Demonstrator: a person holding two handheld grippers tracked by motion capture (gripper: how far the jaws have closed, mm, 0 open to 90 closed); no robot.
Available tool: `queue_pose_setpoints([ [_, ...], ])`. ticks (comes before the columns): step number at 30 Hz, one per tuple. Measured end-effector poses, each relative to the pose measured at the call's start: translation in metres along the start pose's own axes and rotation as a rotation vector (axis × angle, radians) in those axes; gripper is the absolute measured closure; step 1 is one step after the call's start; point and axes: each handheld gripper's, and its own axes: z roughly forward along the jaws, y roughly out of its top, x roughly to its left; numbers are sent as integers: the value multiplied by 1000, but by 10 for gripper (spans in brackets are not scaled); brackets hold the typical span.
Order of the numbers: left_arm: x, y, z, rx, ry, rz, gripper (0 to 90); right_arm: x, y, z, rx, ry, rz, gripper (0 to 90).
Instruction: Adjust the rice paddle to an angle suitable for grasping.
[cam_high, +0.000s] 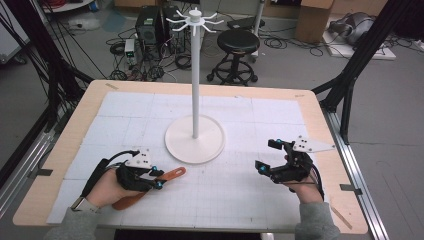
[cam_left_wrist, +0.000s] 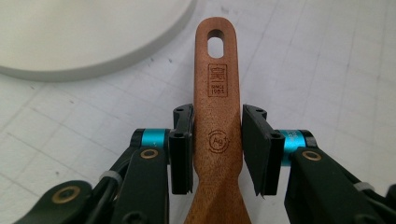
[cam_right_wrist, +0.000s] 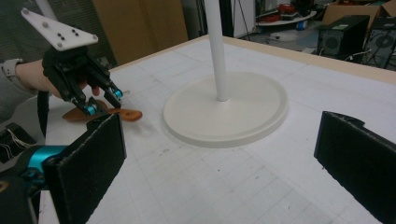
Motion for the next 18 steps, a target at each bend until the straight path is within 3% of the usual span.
queue_pose_setpoints([
  [6, 4, 1, -19, -92, 12, -33, 651, 0, 0, 0, 2, 1, 1, 10],
  [8, 4, 2, -22, -100, 16, -36, 651, 0, 0, 0, 1, 0, 1, 10],
  [18, 1, 11, -54, -192, 55, -12, 651, 1, 0, 1, 2, 0, 4, 10],
])
